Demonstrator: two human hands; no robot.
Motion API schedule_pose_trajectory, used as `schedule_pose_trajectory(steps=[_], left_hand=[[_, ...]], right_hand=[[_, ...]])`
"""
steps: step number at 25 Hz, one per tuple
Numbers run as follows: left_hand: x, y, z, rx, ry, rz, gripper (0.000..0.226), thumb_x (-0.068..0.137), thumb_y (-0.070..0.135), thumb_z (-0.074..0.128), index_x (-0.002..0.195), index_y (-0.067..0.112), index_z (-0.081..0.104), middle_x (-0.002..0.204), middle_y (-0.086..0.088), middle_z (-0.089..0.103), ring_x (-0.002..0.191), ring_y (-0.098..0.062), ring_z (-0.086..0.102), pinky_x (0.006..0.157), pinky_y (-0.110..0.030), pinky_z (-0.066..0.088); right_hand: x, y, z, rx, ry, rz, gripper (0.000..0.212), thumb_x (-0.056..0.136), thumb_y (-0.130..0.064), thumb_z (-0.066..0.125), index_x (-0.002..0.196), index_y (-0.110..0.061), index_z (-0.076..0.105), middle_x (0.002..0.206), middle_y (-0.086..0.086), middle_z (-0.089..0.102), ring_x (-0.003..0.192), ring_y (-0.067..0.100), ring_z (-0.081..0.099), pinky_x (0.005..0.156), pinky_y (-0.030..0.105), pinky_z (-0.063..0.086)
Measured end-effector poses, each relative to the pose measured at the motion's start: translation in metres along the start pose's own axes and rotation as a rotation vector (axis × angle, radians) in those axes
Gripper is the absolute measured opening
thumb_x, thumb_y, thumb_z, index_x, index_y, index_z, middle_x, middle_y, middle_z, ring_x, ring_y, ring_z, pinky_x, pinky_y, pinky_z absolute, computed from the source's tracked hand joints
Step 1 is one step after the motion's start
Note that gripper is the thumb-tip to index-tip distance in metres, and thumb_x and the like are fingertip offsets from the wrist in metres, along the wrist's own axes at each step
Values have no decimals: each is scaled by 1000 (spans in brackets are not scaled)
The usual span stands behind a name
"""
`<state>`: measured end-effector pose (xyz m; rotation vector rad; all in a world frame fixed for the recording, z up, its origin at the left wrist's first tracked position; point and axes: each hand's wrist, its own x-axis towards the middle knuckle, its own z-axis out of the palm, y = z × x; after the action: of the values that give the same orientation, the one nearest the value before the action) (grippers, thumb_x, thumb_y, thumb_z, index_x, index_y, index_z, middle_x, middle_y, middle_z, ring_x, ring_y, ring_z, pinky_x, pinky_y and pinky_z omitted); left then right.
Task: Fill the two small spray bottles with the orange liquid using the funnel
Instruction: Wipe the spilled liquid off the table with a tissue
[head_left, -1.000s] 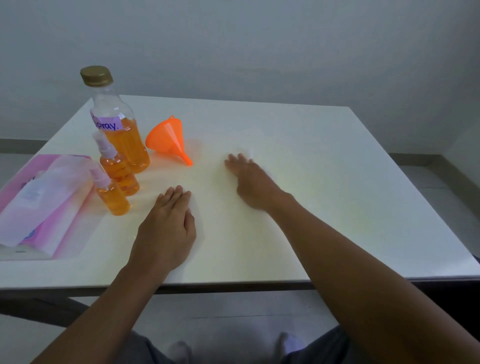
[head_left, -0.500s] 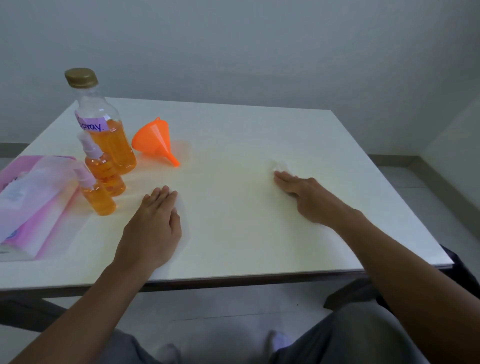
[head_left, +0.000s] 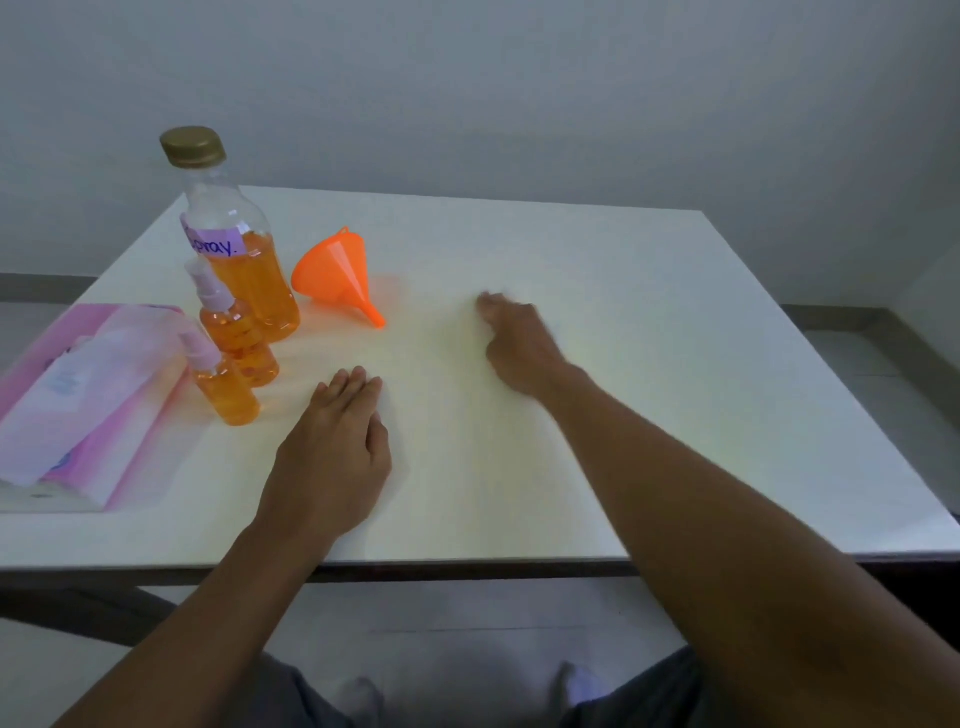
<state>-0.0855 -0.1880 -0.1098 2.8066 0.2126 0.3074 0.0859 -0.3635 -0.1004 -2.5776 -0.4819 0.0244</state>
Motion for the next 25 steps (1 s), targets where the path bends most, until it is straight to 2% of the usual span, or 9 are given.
schedule_pose_trajectory(steps=[4, 6, 8, 11, 14, 16, 18, 21, 25], left_hand=[[0, -1, 0, -4, -24, -25, 48, 102, 24, 35, 150, 16, 40, 159, -1, 31, 149, -19, 22, 118, -32, 19], [0, -1, 0, 5, -42, -29, 49, 102, 24, 33, 150, 16, 38, 160, -1, 29, 149, -20, 21, 119, -35, 20], [-2, 0, -1, 1, -56, -36, 49, 103, 23, 32, 151, 17, 36, 161, -1, 26, 150, -21, 19, 119, -36, 20], [-4, 1, -1, 7, -71, -48, 50, 103, 24, 30, 153, 17, 32, 162, -1, 23, 150, -21, 16, 120, -38, 20], [-5, 3, 0, 22, -73, -57, 51, 104, 26, 28, 153, 18, 30, 162, 0, 22, 151, -21, 15, 120, -39, 20], [-5, 5, -1, 23, -69, -60, 50, 103, 26, 29, 153, 17, 32, 162, -1, 23, 150, -22, 17, 119, -38, 21], [-4, 5, -1, 22, -56, -56, 50, 103, 26, 31, 152, 17, 34, 161, -1, 26, 150, -22, 20, 119, -38, 22], [-3, 4, -2, 23, -43, -45, 48, 103, 24, 34, 150, 16, 38, 159, -2, 31, 149, -21, 23, 118, -37, 24], [-4, 4, -3, 31, -41, -44, 48, 103, 25, 36, 149, 16, 40, 158, -3, 32, 148, -23, 25, 117, -38, 26]], right_hand=[[-40, -33, 10, -97, -223, -290, 76, 87, 16, 37, 156, -17, 36, 166, -4, 29, 143, 31, 38, 121, 43, 23], [-69, -19, -5, -110, -215, -354, 74, 88, 18, 37, 152, -17, 44, 163, -9, 35, 135, 33, 48, 115, 48, 33], [-92, 16, -24, -130, -184, -326, 65, 95, 12, 39, 152, -19, 46, 161, -13, 37, 133, 30, 51, 115, 44, 36], [-113, 75, -60, -203, -83, -154, 58, 102, 0, 37, 155, -23, 40, 159, -2, 43, 133, 34, 52, 116, 43, 38], [-106, 117, -89, -200, 25, 149, 54, 97, 5, 33, 147, -10, 47, 153, 13, 48, 137, 39, 45, 114, 41, 36], [-91, 118, -92, -124, 153, 375, 48, 89, 7, 33, 130, -7, 56, 134, 18, 56, 129, 41, 50, 103, 41, 43], [-76, 91, -76, -51, 241, 497, 46, 92, 4, 38, 134, -4, 55, 138, 22, 54, 133, 39, 47, 107, 38, 39], [-65, 23, -24, 22, 146, 238, 55, 96, 2, 42, 150, -4, 44, 158, 18, 40, 147, 31, 37, 120, 35, 25], [-91, -28, -1, -96, -113, -171, 70, 92, 11, 41, 157, -11, 33, 167, 1, 26, 149, 23, 32, 121, 31, 17]])
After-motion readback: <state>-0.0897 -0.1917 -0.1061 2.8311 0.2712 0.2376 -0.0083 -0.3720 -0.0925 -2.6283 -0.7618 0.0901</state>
